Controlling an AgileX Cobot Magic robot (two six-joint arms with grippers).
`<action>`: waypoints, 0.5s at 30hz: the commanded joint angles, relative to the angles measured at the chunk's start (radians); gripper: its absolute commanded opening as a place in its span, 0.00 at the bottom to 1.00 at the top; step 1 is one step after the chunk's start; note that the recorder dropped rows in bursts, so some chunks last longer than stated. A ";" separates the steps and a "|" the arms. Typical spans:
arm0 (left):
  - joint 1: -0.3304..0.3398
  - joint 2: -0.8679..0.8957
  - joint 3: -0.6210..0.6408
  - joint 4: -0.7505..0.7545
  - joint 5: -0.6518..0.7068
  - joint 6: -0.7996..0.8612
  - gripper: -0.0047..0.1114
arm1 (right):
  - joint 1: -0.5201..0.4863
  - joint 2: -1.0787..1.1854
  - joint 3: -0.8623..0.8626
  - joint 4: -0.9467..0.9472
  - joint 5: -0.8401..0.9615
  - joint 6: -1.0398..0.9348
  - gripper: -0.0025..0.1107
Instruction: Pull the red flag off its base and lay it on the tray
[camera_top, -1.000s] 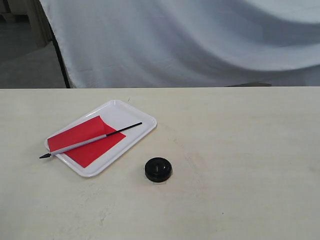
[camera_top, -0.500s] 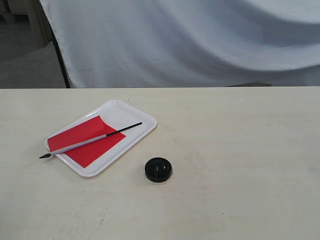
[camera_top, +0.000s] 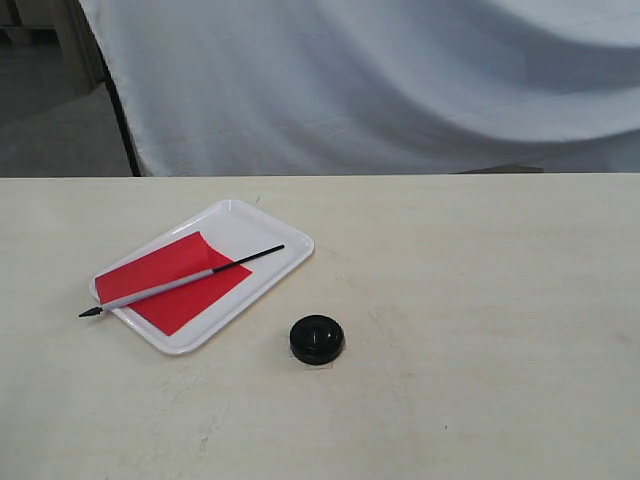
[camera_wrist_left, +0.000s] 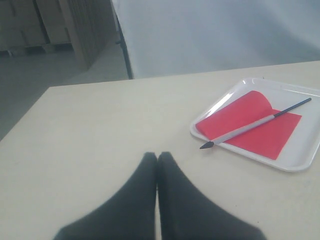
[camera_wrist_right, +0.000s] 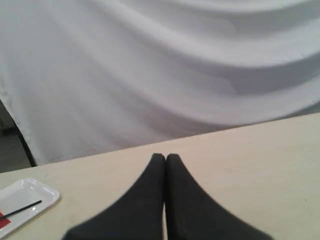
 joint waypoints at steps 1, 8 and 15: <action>-0.008 -0.001 0.002 0.005 -0.008 -0.003 0.04 | -0.004 -0.004 0.003 0.013 0.086 0.000 0.02; -0.008 -0.001 0.002 0.005 -0.008 -0.003 0.04 | -0.004 -0.004 0.003 0.041 0.135 0.033 0.02; -0.008 -0.001 0.002 0.005 -0.008 -0.003 0.04 | -0.004 -0.004 0.003 0.012 0.191 0.035 0.02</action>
